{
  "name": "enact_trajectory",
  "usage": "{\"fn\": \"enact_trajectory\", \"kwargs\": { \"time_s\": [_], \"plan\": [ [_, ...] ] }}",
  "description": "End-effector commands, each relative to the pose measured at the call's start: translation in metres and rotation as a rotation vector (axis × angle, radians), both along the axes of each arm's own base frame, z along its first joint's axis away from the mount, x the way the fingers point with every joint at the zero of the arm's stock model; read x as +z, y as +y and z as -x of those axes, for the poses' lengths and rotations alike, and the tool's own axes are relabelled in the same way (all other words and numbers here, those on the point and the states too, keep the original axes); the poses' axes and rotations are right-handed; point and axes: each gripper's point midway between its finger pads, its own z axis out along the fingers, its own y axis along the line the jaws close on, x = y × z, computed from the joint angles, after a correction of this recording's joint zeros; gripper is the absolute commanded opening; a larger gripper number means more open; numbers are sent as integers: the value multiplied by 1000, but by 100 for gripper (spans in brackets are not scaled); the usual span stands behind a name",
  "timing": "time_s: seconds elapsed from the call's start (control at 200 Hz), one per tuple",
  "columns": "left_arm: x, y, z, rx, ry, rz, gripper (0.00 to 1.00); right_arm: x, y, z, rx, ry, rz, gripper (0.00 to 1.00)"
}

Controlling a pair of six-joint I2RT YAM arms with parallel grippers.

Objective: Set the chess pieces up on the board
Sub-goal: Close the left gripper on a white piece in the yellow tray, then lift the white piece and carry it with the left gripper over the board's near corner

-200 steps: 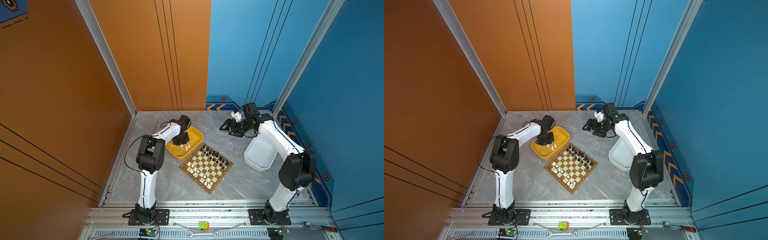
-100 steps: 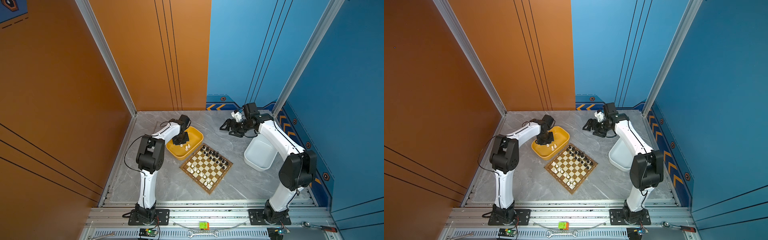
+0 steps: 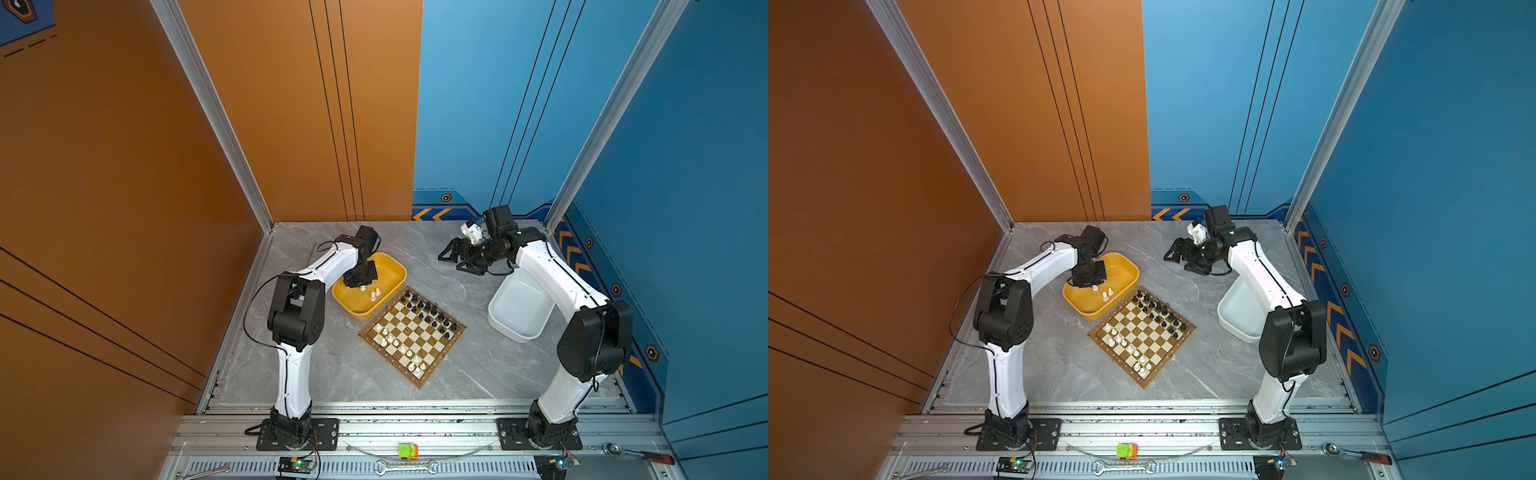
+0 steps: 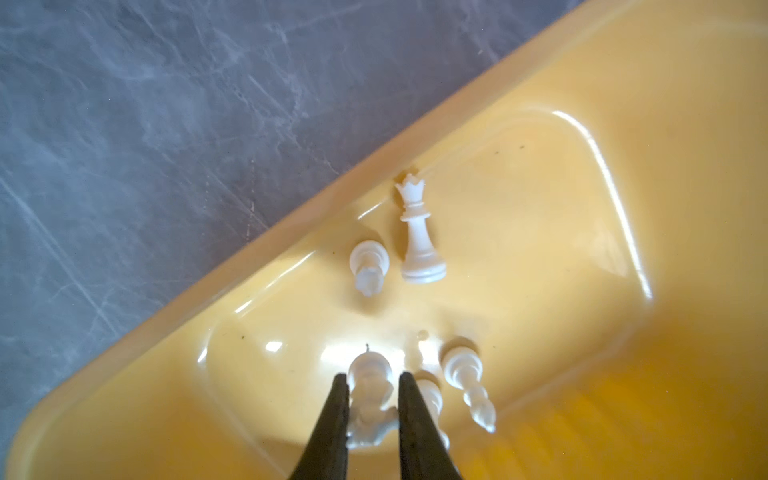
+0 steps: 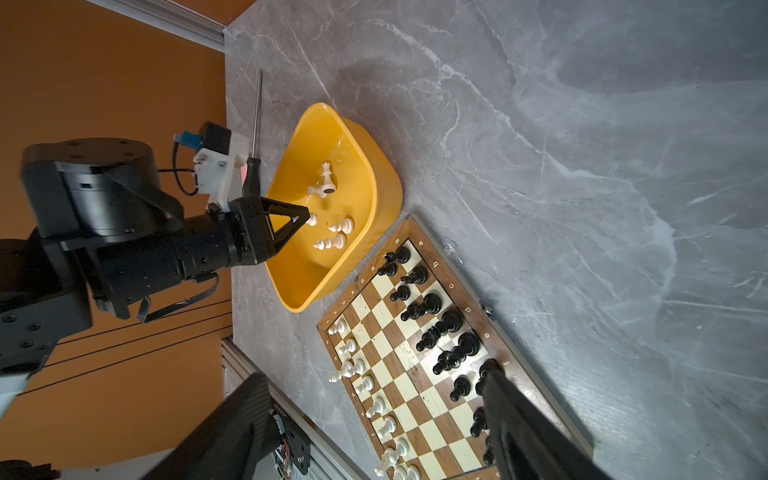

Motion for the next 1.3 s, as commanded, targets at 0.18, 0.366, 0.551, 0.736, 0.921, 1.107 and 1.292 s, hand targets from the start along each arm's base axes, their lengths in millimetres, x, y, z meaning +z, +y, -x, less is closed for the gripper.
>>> {"fn": "enact_trajectory", "kwargs": {
  "time_s": [0.18,0.366,0.551,0.736,0.921,1.107,1.292],
  "plan": [
    [48,-6,29,-9,-53,69,16,11,7,23,21,-11,14,84],
    [59,-6,56,-15,-66,71,16,13,11,35,36,-18,18,84],
    [68,-7,87,-15,-81,79,16,15,11,48,43,-20,20,84],
    [71,-11,118,-13,-91,79,16,15,9,61,50,-19,24,84],
    [62,-21,144,-26,-77,60,16,15,7,69,54,-13,28,84],
    [50,-34,160,-61,-65,23,16,17,5,74,59,-14,32,84],
    [37,-40,172,-95,-46,-5,16,17,2,79,65,-11,45,84]
  ]
}}
